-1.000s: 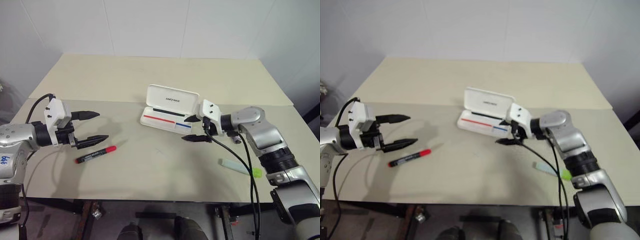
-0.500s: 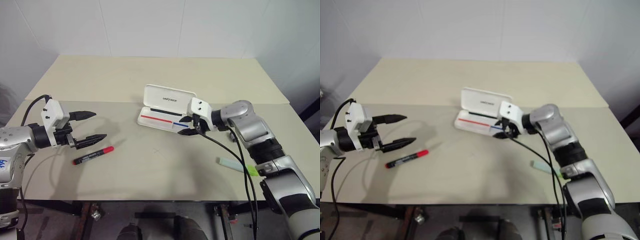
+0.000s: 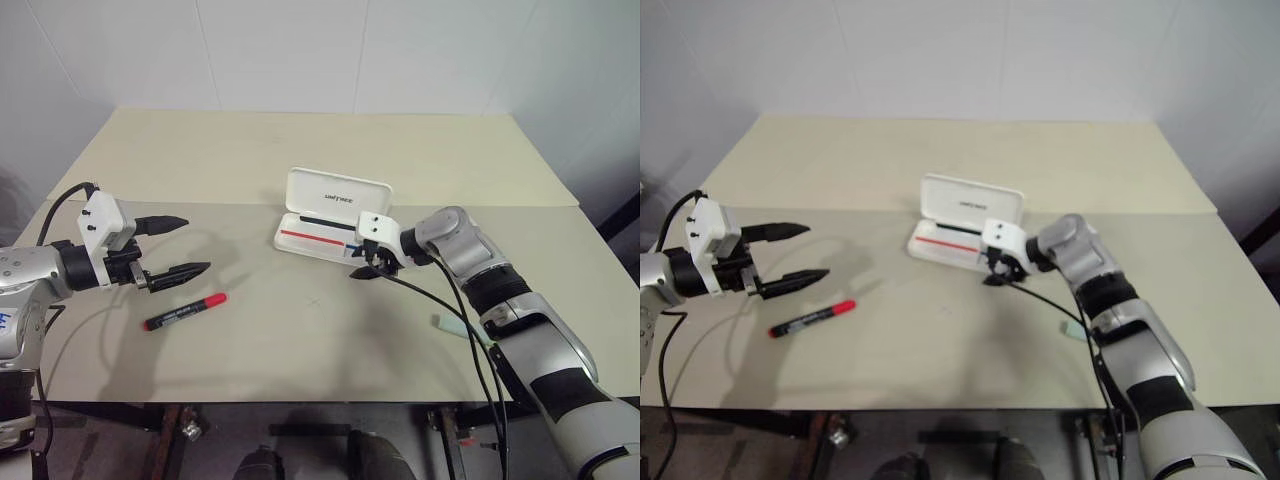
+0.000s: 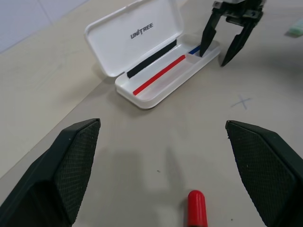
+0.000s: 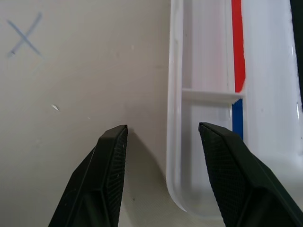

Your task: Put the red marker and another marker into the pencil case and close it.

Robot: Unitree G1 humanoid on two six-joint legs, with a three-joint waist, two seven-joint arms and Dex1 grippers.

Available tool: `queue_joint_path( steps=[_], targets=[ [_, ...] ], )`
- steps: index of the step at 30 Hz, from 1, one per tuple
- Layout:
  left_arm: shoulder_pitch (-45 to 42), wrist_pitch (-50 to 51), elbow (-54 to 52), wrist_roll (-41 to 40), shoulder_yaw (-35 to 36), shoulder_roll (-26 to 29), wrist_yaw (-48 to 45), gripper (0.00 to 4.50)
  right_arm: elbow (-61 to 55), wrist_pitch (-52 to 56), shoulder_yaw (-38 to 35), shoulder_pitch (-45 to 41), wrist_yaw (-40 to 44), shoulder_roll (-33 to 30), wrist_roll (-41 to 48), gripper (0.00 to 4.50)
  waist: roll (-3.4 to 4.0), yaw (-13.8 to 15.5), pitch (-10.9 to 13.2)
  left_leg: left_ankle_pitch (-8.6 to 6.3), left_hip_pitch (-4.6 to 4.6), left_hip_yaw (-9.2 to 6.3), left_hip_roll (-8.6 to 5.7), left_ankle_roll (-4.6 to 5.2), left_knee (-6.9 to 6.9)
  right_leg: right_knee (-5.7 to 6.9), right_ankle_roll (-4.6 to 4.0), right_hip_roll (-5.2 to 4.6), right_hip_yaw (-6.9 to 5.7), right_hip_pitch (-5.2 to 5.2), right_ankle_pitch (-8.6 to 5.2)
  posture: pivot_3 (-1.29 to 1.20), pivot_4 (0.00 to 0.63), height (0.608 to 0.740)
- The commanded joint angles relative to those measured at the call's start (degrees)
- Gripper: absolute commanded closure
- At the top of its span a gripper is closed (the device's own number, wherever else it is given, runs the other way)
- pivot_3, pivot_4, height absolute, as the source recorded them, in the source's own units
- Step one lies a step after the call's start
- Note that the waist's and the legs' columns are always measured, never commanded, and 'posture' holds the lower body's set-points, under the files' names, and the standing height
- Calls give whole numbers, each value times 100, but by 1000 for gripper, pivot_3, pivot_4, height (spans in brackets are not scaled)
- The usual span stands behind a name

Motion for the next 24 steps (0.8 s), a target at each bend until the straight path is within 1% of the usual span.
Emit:
queue_joint_path(
  steps=[1,3,6,11,12,20,24],
  targets=[
    [66,9,-250,-79,217,58,78,0,302,-191,25,-235,-85,37,-204,1980,0,-51,0,0,0,0,0,0,0,1,0,0,0,0,0,0,150,740],
    [79,9,-261,-88,221,62,88,0,425,-244,17,-283,-82,68,-253,1980,0,-69,0,1,2,0,0,-2,1,7,0,-1,0,0,0,0,150,740],
    [47,-9,-278,-97,212,39,143,0,698,-364,103,-466,-113,175,-433,2565,0,-86,0,3,5,-1,-1,-6,3,15,0,-2,1,0,0,0,150,740],
    [38,-16,-313,-108,216,22,205,0,911,-552,209,-622,23,253,-601,4247,0,-93,0,8,11,-2,-2,-13,7,32,-1,-4,2,0,0,0,150,740],
    [37,-14,-323,-108,221,14,222,0,929,-559,205,-644,29,275,-608,4492,0,-95,0,8,14,-2,-1,-14,7,33,-2,-4,2,2,-1,0,150,740],
    [41,-8,-363,-129,227,17,274,0,960,-590,127,-688,-11,379,-615,4492,0,-125,0,10,14,-1,0,-17,5,35,-3,-4,3,0,-1,0,150,740],
    [-13,-22,-308,-127,218,40,250,0,650,-649,-9,-753,320,249,-425,4492,0,-136,0,10,13,-2,0,-17,4,35,-3,-4,2,-1,-1,0,150,740]
  ],
)
